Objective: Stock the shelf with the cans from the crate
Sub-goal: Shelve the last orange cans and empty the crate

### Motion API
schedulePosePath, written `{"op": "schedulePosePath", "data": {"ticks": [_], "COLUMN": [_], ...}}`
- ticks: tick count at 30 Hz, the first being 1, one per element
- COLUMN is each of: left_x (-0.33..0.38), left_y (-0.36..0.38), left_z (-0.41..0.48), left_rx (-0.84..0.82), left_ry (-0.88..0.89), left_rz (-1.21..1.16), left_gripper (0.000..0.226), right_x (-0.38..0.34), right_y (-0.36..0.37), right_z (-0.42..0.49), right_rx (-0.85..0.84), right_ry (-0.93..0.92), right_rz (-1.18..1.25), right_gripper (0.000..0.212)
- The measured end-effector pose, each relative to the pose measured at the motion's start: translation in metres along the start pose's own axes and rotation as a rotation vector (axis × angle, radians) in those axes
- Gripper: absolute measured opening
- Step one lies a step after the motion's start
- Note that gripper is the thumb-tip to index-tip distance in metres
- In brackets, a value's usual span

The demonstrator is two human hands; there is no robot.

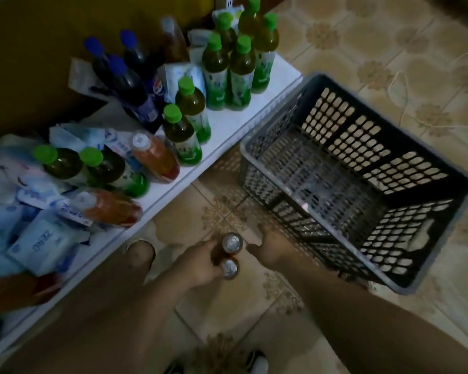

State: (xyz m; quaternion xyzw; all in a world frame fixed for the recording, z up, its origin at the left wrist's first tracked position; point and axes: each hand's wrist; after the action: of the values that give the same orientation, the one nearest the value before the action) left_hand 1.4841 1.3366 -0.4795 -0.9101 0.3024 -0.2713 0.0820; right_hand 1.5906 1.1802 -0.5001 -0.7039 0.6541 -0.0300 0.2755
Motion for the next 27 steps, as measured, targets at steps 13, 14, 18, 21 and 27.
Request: {"op": "schedulePosePath", "data": {"ticks": [13,14,18,21,27], "left_x": [-0.054,-0.053,-0.036,-0.010,0.051], "left_y": [0.013,0.012,0.002,-0.010,-0.037], "left_z": [0.084,0.081,0.064,0.036,-0.062], "left_rx": [-0.082,-0.084,-0.047,0.025,0.222], "left_ry": [-0.086,-0.095,-0.043,0.061,0.316], "left_rz": [0.229,0.274,0.332,0.301,-0.013], "left_gripper": [0.077,0.075,0.080,0.085,0.094], "right_x": [-0.012,-0.010,0.000,-0.004,-0.035], "right_y": [0.071,0.069,0.048,0.022,-0.031], "right_z": [0.112,0.106,0.059,-0.002,-0.123], "right_rx": [-0.089,-0.050,0.072,0.238,0.600], "right_ry": [0.000,-0.027,-0.120,-0.220,-0.438], "right_rz": [0.077,0.030,-0.016,0.085,0.415], "right_gripper": [0.057,0.053,0.062,0.070,0.073]}}
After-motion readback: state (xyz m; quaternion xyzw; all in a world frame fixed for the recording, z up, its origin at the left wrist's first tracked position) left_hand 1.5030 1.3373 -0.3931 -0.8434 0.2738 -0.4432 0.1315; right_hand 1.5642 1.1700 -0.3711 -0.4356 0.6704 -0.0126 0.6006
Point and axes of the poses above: each hand's wrist, its own z-axis towards the middle knuckle, its own y-axis out of the palm, x = y × z, and after that the axes turned 10 degrees about -x, right-handed
